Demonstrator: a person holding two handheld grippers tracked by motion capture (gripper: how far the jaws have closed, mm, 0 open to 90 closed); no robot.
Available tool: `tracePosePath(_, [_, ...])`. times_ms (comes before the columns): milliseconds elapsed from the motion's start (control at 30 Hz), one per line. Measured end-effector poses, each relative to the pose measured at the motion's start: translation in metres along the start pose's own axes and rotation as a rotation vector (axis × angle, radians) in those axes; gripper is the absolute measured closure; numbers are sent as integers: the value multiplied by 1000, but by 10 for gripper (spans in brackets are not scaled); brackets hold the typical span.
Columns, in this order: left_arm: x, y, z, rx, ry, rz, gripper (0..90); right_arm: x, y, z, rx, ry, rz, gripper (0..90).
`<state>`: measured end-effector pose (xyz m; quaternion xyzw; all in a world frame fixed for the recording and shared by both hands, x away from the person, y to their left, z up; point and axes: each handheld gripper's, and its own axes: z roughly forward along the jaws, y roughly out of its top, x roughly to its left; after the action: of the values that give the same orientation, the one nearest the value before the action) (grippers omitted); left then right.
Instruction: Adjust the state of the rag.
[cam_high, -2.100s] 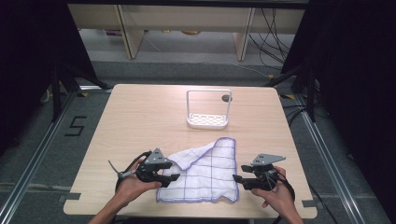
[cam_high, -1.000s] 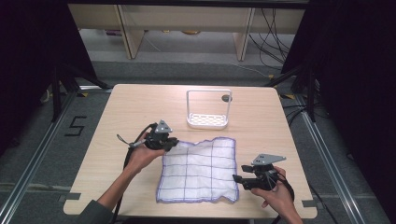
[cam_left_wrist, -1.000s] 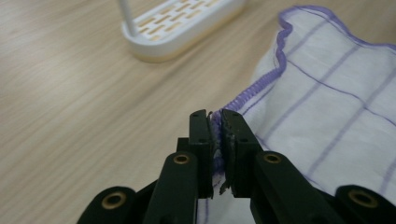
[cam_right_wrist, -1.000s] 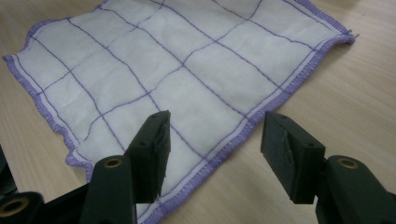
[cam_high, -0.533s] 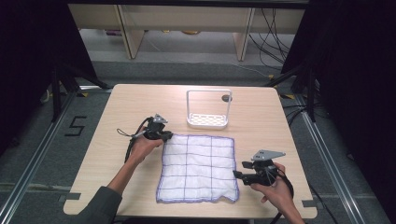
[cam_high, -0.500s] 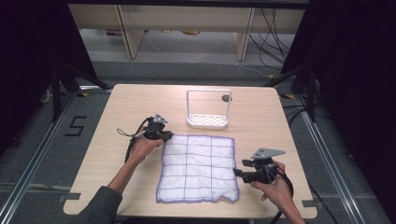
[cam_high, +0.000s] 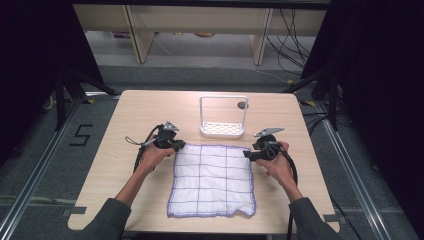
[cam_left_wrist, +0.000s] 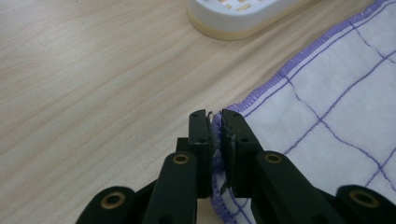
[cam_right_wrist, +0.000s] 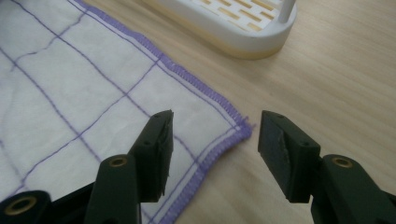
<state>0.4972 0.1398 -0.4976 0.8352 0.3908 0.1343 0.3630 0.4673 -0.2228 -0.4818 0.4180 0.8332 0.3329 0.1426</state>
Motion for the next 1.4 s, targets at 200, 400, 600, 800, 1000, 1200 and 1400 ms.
tracePosePath(200, [0,-1,2,4,-9,2,821,-3,6,17,72,-38,0,487])
tracePosePath(400, [1,-2,3,3,-3,4,822,-6,4,26,84,-22,13,598])
tracePosePath(600, [1,-1,2,12,-9,12,829,-6,4,27,62,32,-22,848])
tracePosePath(800, [3,3,-6,-18,-27,2,840,-5,12,15,33,35,-60,860])
tracePosePath(1000, [3,10,-19,-59,-23,-4,858,-3,25,-5,-1,36,-66,861])
tracePosePath(1200, [3,13,-33,-107,-16,8,858,-1,35,-20,-43,49,-74,861])
tracePosePath(1400, [-16,4,-66,-163,-51,70,857,11,29,-45,-93,78,-122,861])
